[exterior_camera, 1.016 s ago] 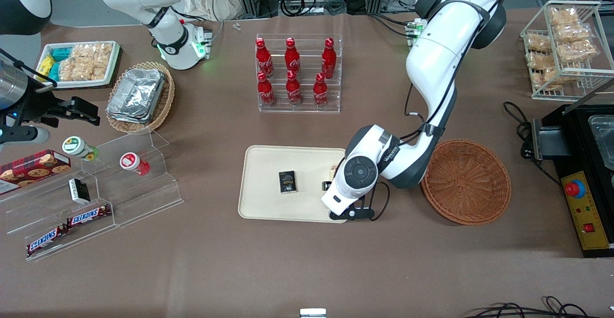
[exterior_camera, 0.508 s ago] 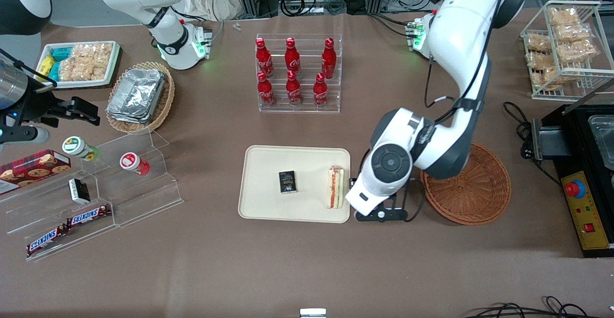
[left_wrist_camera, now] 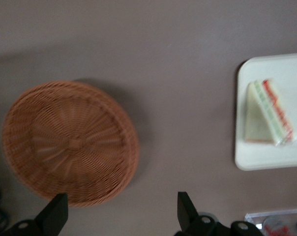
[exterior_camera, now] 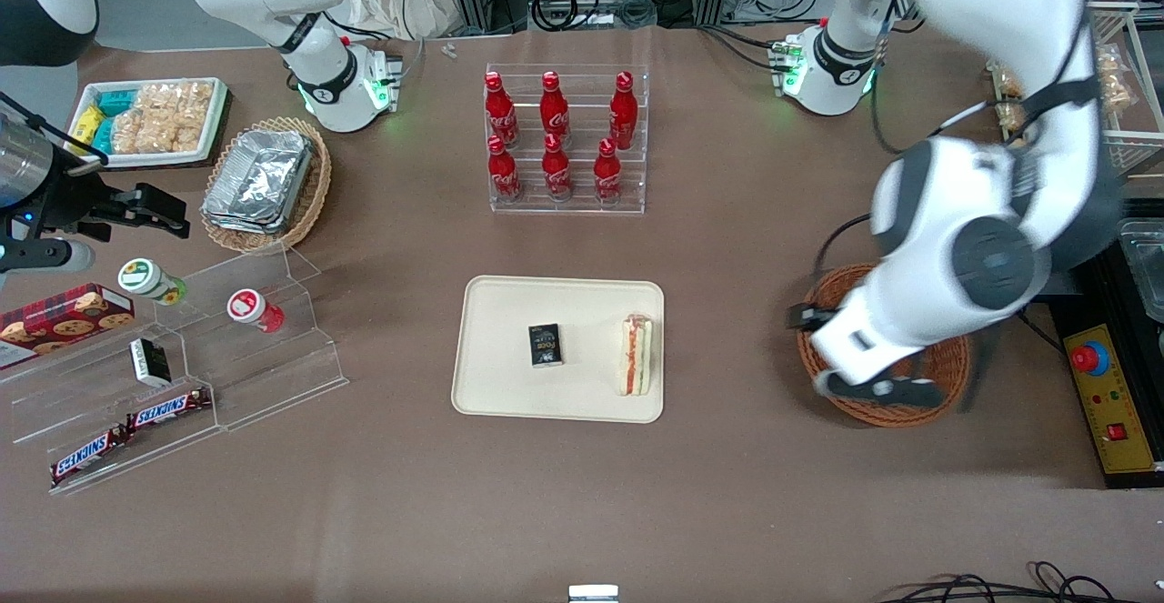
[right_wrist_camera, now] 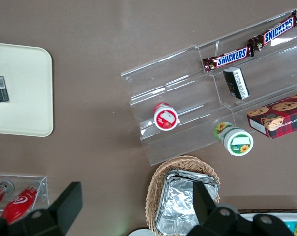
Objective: Place sandwich from basket to tray
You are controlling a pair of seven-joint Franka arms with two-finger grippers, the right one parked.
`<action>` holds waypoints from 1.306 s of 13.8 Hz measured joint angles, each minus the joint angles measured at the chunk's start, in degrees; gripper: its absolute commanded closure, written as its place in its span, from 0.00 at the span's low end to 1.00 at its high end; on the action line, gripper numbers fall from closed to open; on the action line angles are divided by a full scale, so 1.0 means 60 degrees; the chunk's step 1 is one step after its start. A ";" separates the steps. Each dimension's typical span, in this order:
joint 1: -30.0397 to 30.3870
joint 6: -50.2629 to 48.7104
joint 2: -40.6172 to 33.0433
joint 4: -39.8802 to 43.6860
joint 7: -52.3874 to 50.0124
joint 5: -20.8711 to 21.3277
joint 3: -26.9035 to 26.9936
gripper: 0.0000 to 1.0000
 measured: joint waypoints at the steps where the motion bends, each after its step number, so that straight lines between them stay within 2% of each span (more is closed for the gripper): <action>1: 0.0020 0.0007 -0.0547 -0.0579 0.0645 -0.0007 0.0396 0.00; 3: 0.0037 0.0012 -0.1378 -0.1380 0.1593 0.0072 0.1074 0.00; 6: 0.0026 0.0014 -0.1820 -0.1706 0.2107 0.0723 0.1284 0.00; 16: -0.0135 0.0181 -0.1523 -0.1268 0.1191 0.0528 0.0832 0.00; 17: 0.0058 0.0180 -0.1521 -0.1235 0.1128 0.0528 0.0598 0.00; 18: 0.0656 0.0180 -0.1520 -0.1201 0.1101 0.0535 -0.0050 0.00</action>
